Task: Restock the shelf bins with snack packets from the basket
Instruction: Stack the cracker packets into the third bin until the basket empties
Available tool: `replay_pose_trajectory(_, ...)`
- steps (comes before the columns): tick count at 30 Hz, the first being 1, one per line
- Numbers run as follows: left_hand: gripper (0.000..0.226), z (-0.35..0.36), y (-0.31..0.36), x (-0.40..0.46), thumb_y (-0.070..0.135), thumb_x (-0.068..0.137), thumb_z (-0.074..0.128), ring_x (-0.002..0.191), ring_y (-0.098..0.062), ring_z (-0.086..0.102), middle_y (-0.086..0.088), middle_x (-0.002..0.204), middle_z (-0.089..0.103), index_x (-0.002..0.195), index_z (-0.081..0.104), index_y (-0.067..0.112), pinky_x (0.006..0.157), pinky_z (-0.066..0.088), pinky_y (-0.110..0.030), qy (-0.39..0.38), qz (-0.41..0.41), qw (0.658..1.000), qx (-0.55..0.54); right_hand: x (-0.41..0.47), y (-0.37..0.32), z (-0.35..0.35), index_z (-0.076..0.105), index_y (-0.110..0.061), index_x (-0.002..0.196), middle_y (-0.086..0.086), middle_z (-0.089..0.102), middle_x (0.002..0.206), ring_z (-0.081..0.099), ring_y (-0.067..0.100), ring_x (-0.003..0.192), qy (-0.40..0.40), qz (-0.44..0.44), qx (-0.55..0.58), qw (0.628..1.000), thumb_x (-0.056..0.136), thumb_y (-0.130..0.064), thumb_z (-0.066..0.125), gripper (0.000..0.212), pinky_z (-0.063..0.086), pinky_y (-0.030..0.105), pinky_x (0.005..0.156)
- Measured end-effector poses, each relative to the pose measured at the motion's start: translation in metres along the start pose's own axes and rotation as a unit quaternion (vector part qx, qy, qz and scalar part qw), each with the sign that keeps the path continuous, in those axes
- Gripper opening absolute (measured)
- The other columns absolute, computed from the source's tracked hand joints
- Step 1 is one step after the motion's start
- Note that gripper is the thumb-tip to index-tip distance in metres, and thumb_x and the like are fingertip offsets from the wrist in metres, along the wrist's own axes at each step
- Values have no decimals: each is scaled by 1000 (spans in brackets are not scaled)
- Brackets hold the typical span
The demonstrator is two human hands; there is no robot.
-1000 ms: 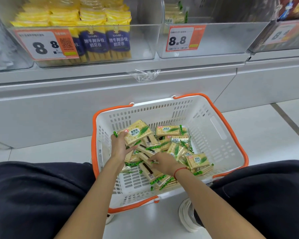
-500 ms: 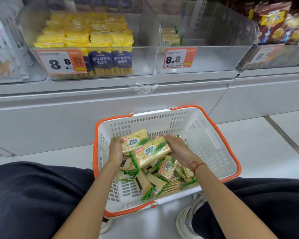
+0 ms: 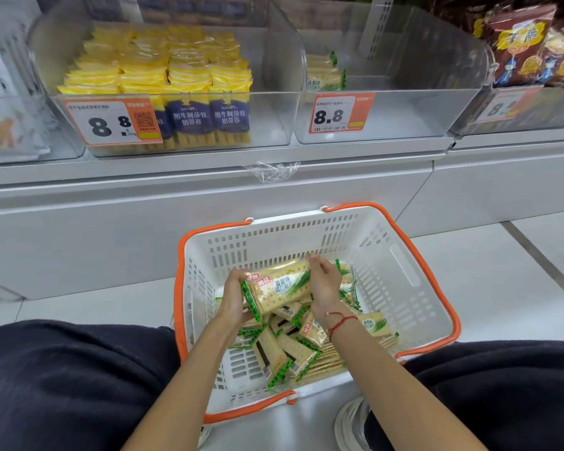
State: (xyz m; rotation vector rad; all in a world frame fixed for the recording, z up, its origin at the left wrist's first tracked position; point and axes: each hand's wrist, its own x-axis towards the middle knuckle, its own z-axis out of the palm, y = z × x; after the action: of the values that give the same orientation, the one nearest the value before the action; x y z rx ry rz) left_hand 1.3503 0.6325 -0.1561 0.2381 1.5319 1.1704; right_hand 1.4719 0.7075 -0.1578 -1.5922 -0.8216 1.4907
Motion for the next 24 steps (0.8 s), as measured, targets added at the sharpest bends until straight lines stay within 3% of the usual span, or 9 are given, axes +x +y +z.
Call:
replay_pose_trajectory(3, 40, 7, -2, 2, 39, 96, 30, 71, -22, 61, -8, 78, 67, 93, 58, 11, 67, 47, -31, -15, -14, 1000, -21, -2, 9, 7, 60, 0, 112, 10, 59, 123, 44, 10, 68, 24, -7, -15, 1000, 101, -21, 43, 30, 39, 25, 68)
replay_pose_trajectory(4, 52, 7, -3, 6, 50, 95, 27, 77, -22, 64, -9, 85, 69, 100, 61, 10, 73, 49, -33, -19, -7, 1000, -21, -3, 11, 9, 59, 2, 111, 14, 61, 114, 36, 11, 58, 33, -3, -25, 999, 101, -21, 41, 31, 36, 24, 61)
replay_pose_trajectory(6, 91, 8, -5, 14, 87, 74, 29, 111, -22, 60, -6, 125, 62, 130, 55, 21, 99, 46, -45, -19, 7, 1000, -13, -5, 13, 9, 58, 3, 103, 21, 62, 113, 31, 13, 53, 48, 8, -33, 998, 101, -21, 41, 29, 35, 27, 57)
replay_pose_trajectory(8, 106, 8, -5, 17, 98, 54, 38, 136, -22, 39, 2, 150, 37, 141, 41, 39, 111, 31, -53, -46, 31, 998, 12, -2, 10, 6, 59, -2, 106, 18, 59, 122, 37, 14, 58, 48, 22, -36, 998, 102, -21, 40, 27, 43, 34, 68)
replay_pose_trajectory(12, 108, 4, -4, 31, 70, 40, 80, 129, -28, 45, -3, 144, 43, 135, 46, 32, 102, 41, -57, -112, 18, 992, 61, -1, -20, 2, 57, -10, 122, 12, 58, 118, 53, 24, 96, -6, 60, -11, 998, 98, -27, 36, 36, 44, 35, 79)
replay_pose_trajectory(16, 82, 13, 41, 18, 62, 40, 81, 128, -27, 46, -4, 142, 45, 113, 63, 29, 102, 42, -54, -135, 63, 986, 78, -6, -82, -12, 55, -15, 87, 4, 55, 81, 52, 17, 73, -151, 48, 42, 986, 94, -20, 45, 13, 40, 30, 71)
replay_pose_trajectory(18, 91, 26, 74, -3, 60, 43, 80, 112, -25, 58, -10, 127, 56, 122, 55, 23, 100, 45, -53, -124, 92, 984, 87, -10, -117, -19, 52, -15, 89, 3, 51, 83, 51, 15, 73, -235, 2, -15, 972, 91, -9, 49, 7, 41, 27, 70)
replay_pose_trajectory(21, 75, 44, 118, -29, 53, 62, 71, 96, -16, 59, 0, 110, 60, 125, 48, 20, 96, 47, -42, -113, 163, 973, 115, -11, -171, -30, 44, -15, 127, 5, 55, 100, 60, 13, 77, -325, -61, -135, 934, 88, 2, 56, 44, 48, 21, 65)
replay_pose_trajectory(24, 56, 55, 159, -46, 50, 64, 76, 101, -13, 59, 3, 111, 62, 111, 53, 30, 86, 46, -30, -106, 246, 950, 160, -18, -223, -44, 34, -19, 136, 5, 57, 109, 64, 15, 86, -372, -120, -183, 902, 87, 5, 59, 61, 55, 22, 72)
